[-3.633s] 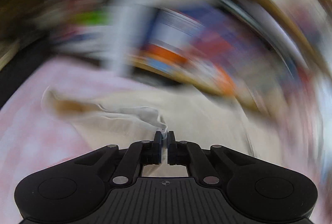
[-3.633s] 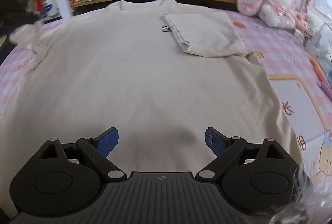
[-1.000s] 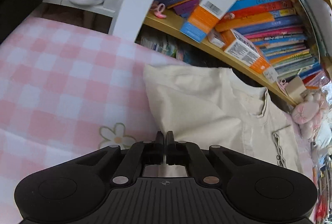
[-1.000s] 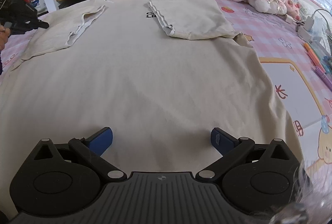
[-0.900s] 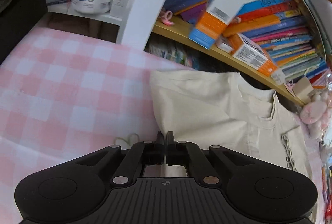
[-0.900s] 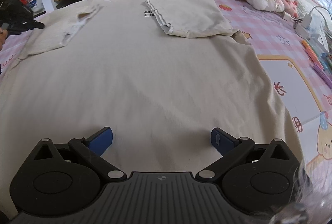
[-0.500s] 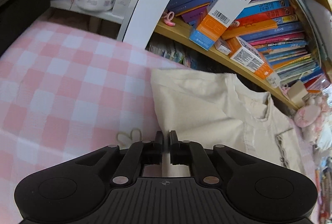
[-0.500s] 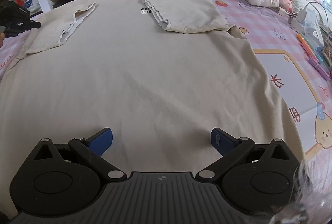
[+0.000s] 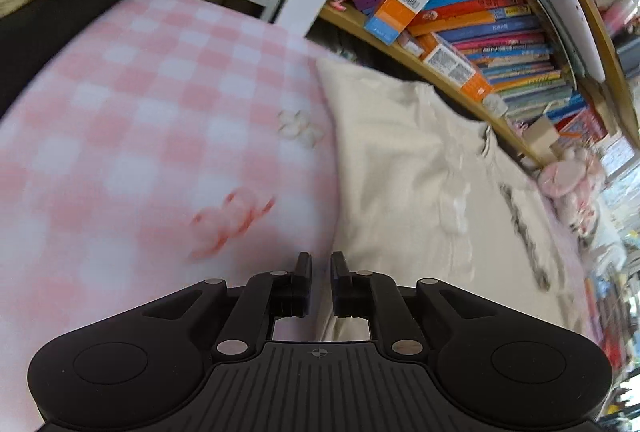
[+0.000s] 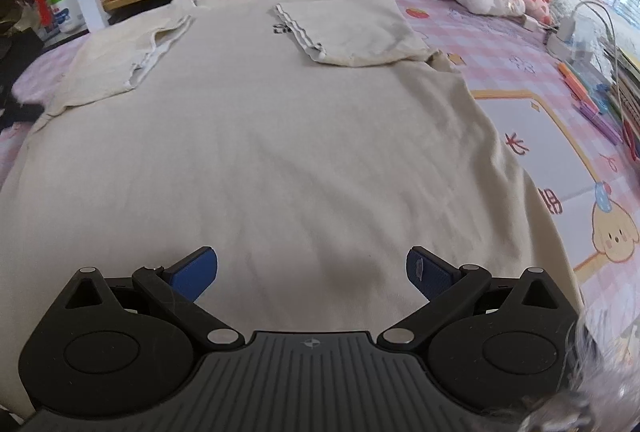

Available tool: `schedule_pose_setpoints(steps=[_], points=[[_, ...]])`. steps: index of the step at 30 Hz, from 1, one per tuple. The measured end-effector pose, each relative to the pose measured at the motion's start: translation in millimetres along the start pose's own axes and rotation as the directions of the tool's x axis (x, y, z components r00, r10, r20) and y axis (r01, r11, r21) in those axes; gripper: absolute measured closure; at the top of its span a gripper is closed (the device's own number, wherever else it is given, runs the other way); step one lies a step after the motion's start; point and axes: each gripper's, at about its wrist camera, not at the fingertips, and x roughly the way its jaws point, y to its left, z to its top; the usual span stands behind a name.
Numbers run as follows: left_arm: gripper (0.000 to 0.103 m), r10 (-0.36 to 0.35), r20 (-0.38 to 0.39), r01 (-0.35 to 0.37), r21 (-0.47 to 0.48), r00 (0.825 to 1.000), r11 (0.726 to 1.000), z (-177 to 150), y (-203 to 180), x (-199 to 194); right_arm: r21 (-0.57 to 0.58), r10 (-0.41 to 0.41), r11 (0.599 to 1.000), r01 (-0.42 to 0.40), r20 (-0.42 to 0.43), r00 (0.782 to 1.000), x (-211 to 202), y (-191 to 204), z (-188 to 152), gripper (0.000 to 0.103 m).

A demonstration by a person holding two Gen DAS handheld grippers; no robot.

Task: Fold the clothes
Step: 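Pinch the side edge with the left gripper and fold it inward lengthwise, then release the edge and bring both tools to the T-shirt hem end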

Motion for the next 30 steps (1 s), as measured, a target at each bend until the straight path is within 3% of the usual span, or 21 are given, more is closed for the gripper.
schedule_pose_setpoints(steps=[2,6,8,13,16,24,27,30], points=[[0.088,0.04,0.011,-0.041,0.014,0.999,0.999,-17,0,-16,-0.01,0.017,1.0,-0.017,0.014,1.0,-2,-1,2,0.001],[0.06,0.146,0.051,-0.149,0.059,0.988,0.987,-56,-15,-48,-0.016,0.048,0.999,-0.047,0.054,0.997,-7,-9,5,0.001],[0.06,0.196,0.085,-0.203,0.078,0.977,0.976,-77,-27,-63,-0.006,0.06,0.998,-0.06,0.074,0.995,-10,-20,5,0.002],[0.054,0.23,0.144,-0.245,0.095,0.962,0.965,-121,-55,-88,-0.006,0.076,0.997,-0.076,0.111,0.991,-18,-56,1,0.004],[0.054,0.279,0.177,-0.299,0.101,0.944,0.949,-144,-73,-97,-0.018,0.076,0.997,-0.074,0.123,0.989,-22,-82,-5,0.01],[0.053,0.357,0.182,-0.37,0.037,0.916,0.928,-202,-107,-112,-0.028,0.077,0.997,-0.074,0.119,0.99,-28,-153,-29,0.019],[0.041,0.39,0.193,-0.4,0.014,0.9,0.916,-223,-120,-118,-0.017,0.099,0.995,-0.098,0.109,0.989,-33,-166,-38,0.019],[0.038,0.411,0.2,-0.419,-0.004,0.889,0.908,-242,-131,-123,-0.004,0.122,0.993,-0.122,0.099,0.988,-38,-178,-48,0.019]])
